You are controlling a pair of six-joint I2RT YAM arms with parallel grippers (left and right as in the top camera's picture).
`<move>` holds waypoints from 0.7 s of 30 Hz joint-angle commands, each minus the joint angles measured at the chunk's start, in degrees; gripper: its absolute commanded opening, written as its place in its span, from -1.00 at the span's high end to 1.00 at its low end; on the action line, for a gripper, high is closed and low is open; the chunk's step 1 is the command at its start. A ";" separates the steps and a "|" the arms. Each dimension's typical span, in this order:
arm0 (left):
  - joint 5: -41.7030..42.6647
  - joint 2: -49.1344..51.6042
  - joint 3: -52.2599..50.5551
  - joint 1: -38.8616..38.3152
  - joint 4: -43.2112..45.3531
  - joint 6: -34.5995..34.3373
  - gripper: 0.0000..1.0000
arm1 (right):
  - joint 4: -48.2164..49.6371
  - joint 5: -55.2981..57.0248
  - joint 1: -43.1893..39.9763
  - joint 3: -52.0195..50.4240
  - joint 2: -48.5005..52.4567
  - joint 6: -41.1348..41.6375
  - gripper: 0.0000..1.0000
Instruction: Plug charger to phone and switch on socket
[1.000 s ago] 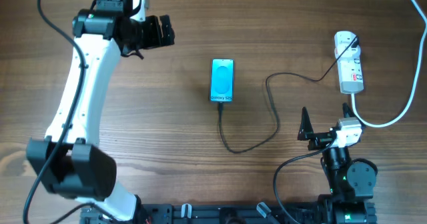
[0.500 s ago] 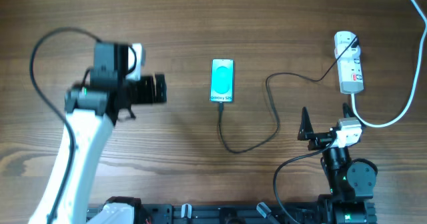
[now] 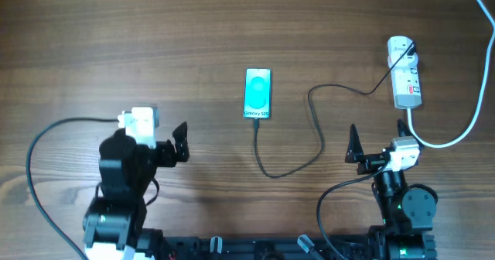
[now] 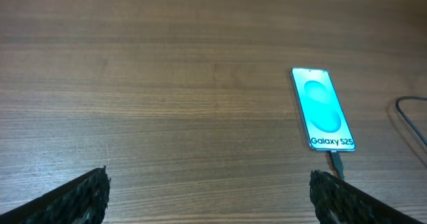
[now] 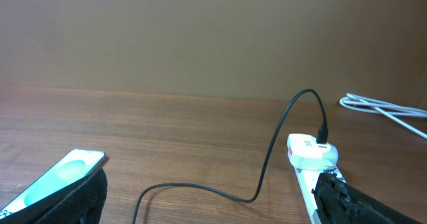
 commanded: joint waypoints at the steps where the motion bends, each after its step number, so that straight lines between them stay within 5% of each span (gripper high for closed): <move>1: 0.28 -8.66 -3.80 0.59 0.81 0.85 -1.00 | 0.13 0.92 -0.24 -0.07 -0.57 -0.15 -1.00; 9: 0.83 -22.95 -11.28 2.43 2.64 0.42 -1.00 | 0.13 0.92 -0.24 -0.07 -0.57 -0.13 -1.00; 21: 5.66 -31.19 -20.96 5.42 21.75 -0.87 -1.00 | 0.13 0.92 -0.24 -0.07 -0.57 -0.17 -1.00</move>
